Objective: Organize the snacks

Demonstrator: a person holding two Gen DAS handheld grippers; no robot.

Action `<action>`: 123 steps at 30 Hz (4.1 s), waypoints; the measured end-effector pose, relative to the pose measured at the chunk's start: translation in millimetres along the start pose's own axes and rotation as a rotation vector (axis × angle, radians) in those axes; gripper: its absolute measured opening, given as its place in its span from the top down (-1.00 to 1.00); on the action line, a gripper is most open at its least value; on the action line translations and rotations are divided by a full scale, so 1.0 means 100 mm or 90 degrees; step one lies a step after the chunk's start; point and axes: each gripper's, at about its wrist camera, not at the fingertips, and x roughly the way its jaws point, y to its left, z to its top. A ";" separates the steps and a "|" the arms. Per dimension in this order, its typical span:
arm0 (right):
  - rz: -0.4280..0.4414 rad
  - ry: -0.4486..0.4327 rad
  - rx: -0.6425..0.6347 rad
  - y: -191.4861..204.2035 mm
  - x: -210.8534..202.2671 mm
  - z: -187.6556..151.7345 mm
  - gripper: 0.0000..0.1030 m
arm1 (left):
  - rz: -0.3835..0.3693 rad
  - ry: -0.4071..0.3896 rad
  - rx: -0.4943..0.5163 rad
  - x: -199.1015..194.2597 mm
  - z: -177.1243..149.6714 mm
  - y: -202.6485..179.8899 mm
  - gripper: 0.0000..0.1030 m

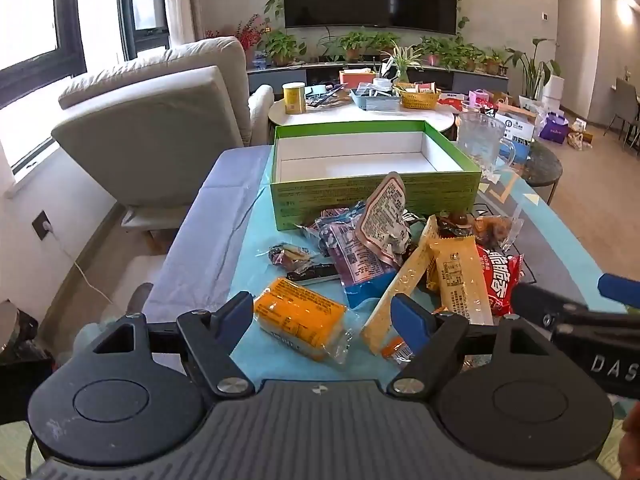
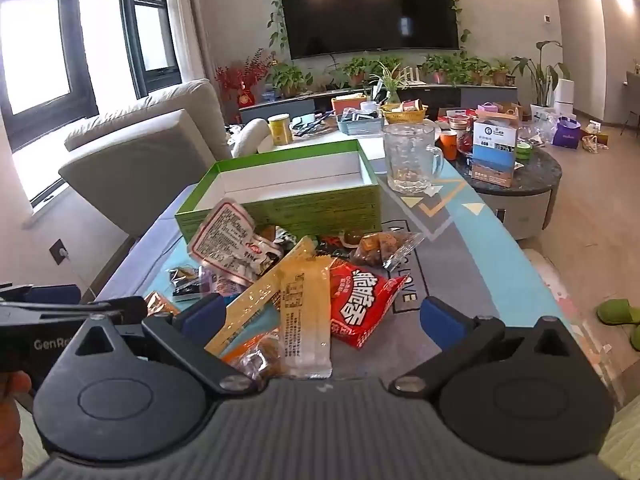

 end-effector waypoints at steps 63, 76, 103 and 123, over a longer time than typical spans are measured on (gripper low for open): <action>0.001 -0.033 0.019 0.04 -0.10 -0.06 -0.23 | 0.003 0.038 -0.050 0.10 -0.05 0.36 -0.44; 0.018 -0.019 -0.023 0.09 -0.03 -0.12 -0.23 | 0.033 0.055 -0.061 0.27 -0.08 0.51 -0.44; 0.082 0.064 -0.112 0.10 0.36 -0.30 -0.23 | 0.045 0.058 -0.087 0.96 0.31 0.72 -0.43; 0.058 0.057 -0.084 0.04 0.65 -0.08 -0.23 | 0.010 0.102 -0.074 1.59 0.64 0.58 -0.43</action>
